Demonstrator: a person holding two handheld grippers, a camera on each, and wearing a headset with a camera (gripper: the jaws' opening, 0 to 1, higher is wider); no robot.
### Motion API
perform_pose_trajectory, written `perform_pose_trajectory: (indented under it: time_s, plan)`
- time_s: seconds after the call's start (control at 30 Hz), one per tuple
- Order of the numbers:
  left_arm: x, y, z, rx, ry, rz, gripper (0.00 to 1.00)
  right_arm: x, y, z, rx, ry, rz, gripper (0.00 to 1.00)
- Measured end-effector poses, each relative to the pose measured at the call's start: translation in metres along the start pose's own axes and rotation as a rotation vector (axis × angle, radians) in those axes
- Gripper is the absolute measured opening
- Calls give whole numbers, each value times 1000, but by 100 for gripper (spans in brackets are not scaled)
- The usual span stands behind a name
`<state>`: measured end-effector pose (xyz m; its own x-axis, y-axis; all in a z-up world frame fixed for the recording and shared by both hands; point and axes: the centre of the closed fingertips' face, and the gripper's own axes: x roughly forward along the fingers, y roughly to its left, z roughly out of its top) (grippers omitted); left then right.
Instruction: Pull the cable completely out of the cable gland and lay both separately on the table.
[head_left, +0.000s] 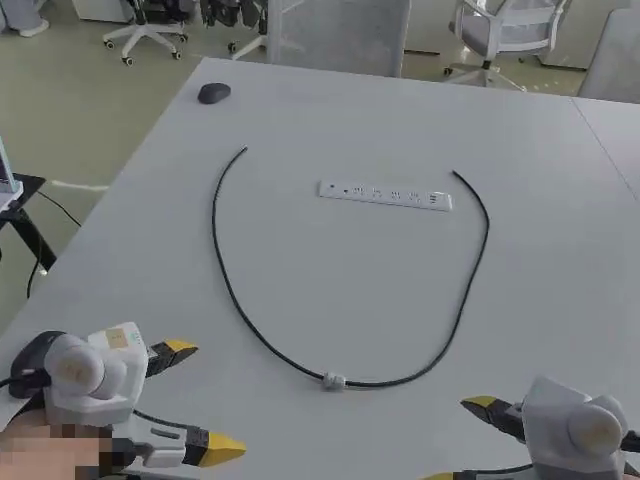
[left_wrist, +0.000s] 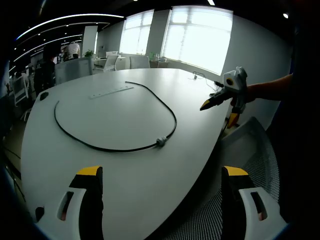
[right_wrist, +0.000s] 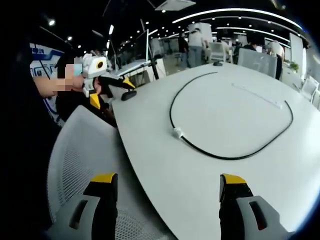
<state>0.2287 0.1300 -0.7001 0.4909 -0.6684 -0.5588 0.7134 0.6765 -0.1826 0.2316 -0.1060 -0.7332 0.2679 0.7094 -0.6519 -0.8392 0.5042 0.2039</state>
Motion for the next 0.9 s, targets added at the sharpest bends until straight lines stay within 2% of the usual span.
perform_pose_trajectory:
  time_s: [0.1, 0.27, 0.47, 0.6, 0.9]
  plan:
    - [1, 2, -1, 1, 6, 2, 99, 0, 0, 0, 2, -1, -4, 84]
    - [-1, 4, 7, -15, -20, 5, 99, 2, 2, -2, 5, 2, -1, 84]
    - [-3, 3, 6, 5, -7, 0, 95, 4, 3, -3, 5, 5, 2, 84]
    - [-2, 1, 6, 4, -10, -5, 97, 5, 2, -2, 10, -5, 6, 85]
    - [-3, 4, 1, 10, 6, 13, 93, 9, -7, 11, -1, -12, 9, 85]
